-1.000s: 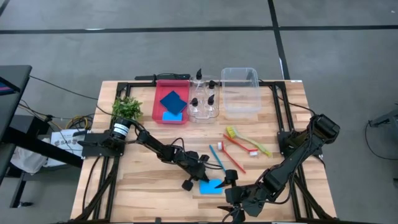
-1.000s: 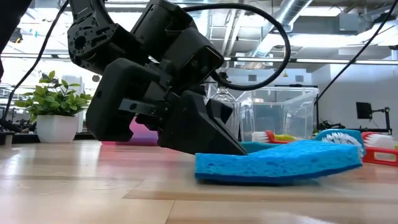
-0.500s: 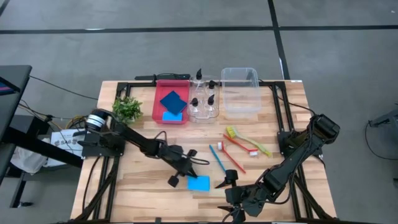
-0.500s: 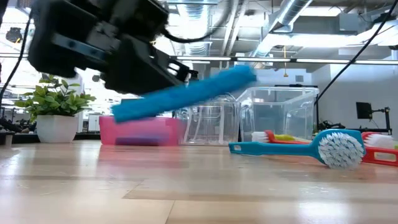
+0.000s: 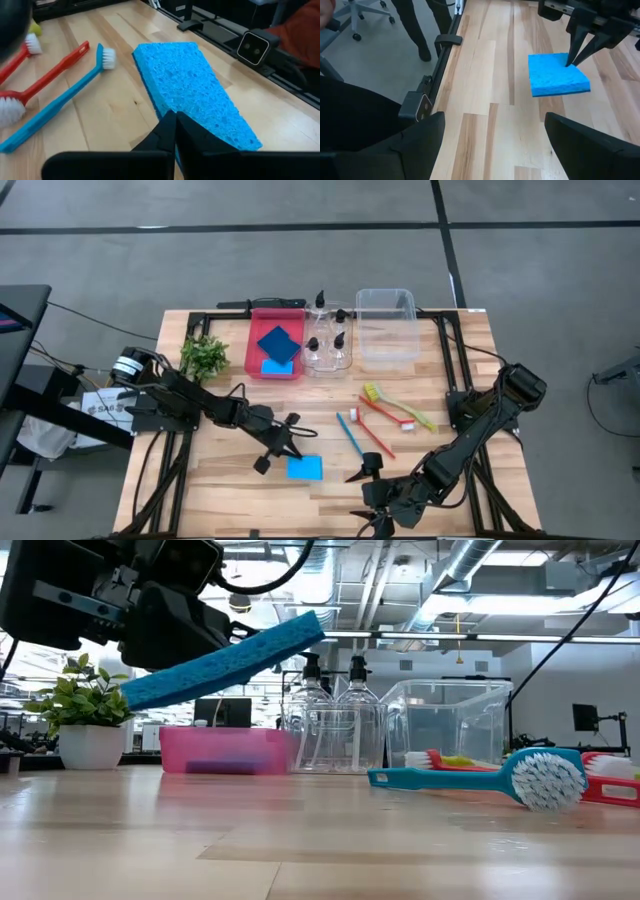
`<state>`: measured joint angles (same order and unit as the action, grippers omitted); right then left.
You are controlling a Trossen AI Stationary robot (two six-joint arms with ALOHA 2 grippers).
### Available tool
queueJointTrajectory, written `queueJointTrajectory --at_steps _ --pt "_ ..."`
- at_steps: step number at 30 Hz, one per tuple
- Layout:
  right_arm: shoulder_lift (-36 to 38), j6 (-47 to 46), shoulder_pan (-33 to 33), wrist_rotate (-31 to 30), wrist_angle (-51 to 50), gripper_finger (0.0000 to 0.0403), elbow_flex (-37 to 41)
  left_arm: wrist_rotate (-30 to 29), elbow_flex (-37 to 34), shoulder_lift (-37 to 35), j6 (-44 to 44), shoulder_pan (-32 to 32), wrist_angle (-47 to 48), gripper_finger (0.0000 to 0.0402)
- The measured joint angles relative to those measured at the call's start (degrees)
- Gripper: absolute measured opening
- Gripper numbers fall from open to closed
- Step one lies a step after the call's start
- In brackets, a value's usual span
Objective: Pick & Place Kitchen Sink Supplies
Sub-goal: Put the blue sponge into the pink bin
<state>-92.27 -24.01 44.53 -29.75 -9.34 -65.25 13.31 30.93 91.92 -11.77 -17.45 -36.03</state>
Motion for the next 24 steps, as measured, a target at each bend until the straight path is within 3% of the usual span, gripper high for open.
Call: queueJointTrajectory --at_steps 4,7,17,24 --pt "0.0 0.0 0.0 -0.1 0.0 0.0337 0.0 -1.4 0.0 0.0 0.0 0.0 -0.4 0.0006" --pt "0.0 0.0 0.0 -0.1 -0.1 0.0337 0.0 -7.7 0.0 0.0 0.0 0.0 -0.5 0.0008" --pt "0.0 0.0 0.0 -0.1 -0.1 0.0337 0.0 -50.7 0.0 0.0 2.9 0.3 -0.5 0.0008" --pt "0.0 0.0 0.0 -0.1 -0.1 0.0337 0.0 -51.0 0.1 0.0 3.5 0.1 -0.4 0.0006"
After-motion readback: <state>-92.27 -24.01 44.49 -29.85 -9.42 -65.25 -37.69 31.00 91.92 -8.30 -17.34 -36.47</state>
